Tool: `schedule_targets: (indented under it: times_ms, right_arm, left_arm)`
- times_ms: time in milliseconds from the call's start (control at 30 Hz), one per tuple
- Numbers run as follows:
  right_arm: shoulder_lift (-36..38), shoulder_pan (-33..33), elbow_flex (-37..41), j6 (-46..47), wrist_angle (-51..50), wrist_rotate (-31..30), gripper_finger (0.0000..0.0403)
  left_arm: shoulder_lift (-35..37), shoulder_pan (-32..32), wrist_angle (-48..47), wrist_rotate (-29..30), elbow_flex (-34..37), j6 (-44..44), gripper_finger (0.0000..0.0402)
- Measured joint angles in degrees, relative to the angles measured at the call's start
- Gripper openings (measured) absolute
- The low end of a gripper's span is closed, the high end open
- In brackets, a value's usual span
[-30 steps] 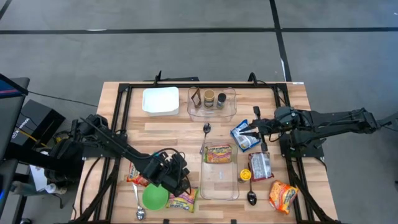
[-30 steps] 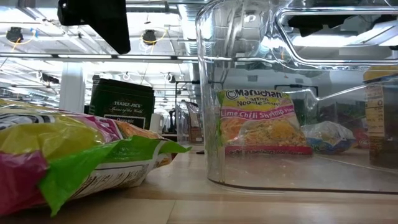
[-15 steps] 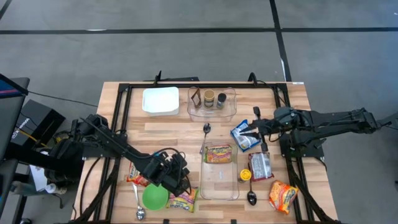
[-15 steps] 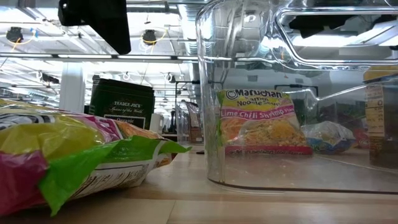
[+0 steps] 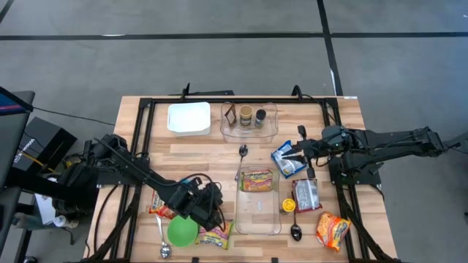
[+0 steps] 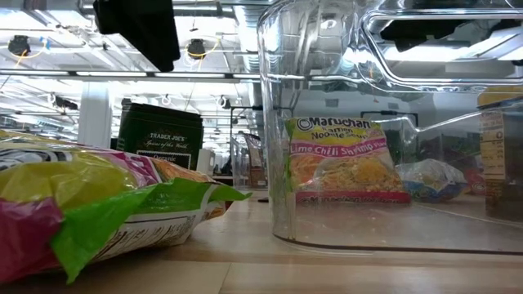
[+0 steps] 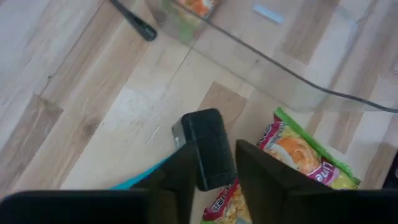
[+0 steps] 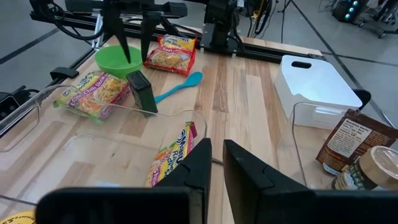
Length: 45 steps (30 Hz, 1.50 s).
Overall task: Pick & Place Food Item
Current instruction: Put the black seasoning can into the top transparent bin
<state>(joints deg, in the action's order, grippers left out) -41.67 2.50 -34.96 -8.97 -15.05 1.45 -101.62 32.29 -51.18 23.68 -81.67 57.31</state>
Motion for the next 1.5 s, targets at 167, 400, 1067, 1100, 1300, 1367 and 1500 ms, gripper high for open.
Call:
schedule_targets:
  times_ms: [167,400,1067,1100,1300,1367,1500]
  right_arm:
    - [0.0,0.0,0.0,0.2,-0.2,0.0,0.0035]
    - [0.0,0.0,0.0,1.5,-1.2,0.0,0.0035]
    - [0.0,0.0,0.0,1.5,-1.2,0.0,0.0035]
    - [0.0,0.0,0.0,1.5,-1.2,0.0,0.0035]
    - [0.0,0.0,0.0,1.5,-1.2,0.0,0.0035]
    - [0.0,0.0,0.0,1.5,-1.2,0.0,0.0035]
    - [0.0,0.0,0.0,1.5,-1.2,0.0,0.0035]
  left_arm:
    - [0.0,0.2,0.1,0.0,0.0,-3.1,0.0185]
    - [0.0,0.2,0.1,0.0,0.0,-3.5,0.0218]
    - [0.0,0.0,5.5,0.3,0.0,-3.8,0.0218]
    - [0.0,0.0,5.5,0.3,0.0,-4.4,0.0222]
    - [0.0,0.0,4.2,0.3,0.0,-5.0,0.0251]
    - [0.0,0.0,2.1,0.3,0.0,-5.0,0.0257]
    - [0.0,0.0,-0.2,0.3,0.2,-5.0,0.0259]
